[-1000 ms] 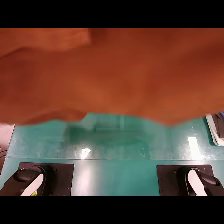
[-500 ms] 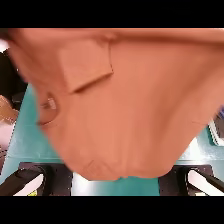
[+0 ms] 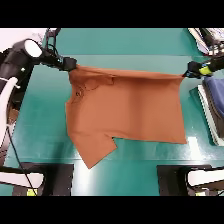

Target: Fold the shirts.

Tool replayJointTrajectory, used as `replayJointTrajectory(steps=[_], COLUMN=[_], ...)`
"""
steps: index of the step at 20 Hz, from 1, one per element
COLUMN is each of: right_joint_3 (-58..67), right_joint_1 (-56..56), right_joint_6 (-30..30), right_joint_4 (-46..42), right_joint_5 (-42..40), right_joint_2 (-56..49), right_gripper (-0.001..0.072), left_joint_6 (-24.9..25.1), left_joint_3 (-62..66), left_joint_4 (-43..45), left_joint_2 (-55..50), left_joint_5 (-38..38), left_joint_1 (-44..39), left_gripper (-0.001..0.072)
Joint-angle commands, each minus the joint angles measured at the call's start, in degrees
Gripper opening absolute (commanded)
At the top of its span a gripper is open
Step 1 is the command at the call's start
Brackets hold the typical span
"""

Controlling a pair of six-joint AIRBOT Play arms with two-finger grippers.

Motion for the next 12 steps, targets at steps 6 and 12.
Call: replayJointTrajectory(steps=[6,12], right_joint_3=[-2.0,-20.1], right_joint_1=[3.1,4.7], right_joint_6=[0.0,0.0], right_joint_4=[-8.5,-8.3], right_joint_5=[-1.7,-8.1], right_joint_2=[-0.8,6.9], right_gripper=[0.0016,0.0017], left_joint_6=[5.2,4.7], left_joint_3=[3.7,-4.8], left_joint_4=[0.5,0.5], left_joint_2=[-4.5,-4.5], left_joint_5=[-13.9,-17.4], left_joint_1=[0.0,0.0], left_gripper=[0.0026,0.0027])
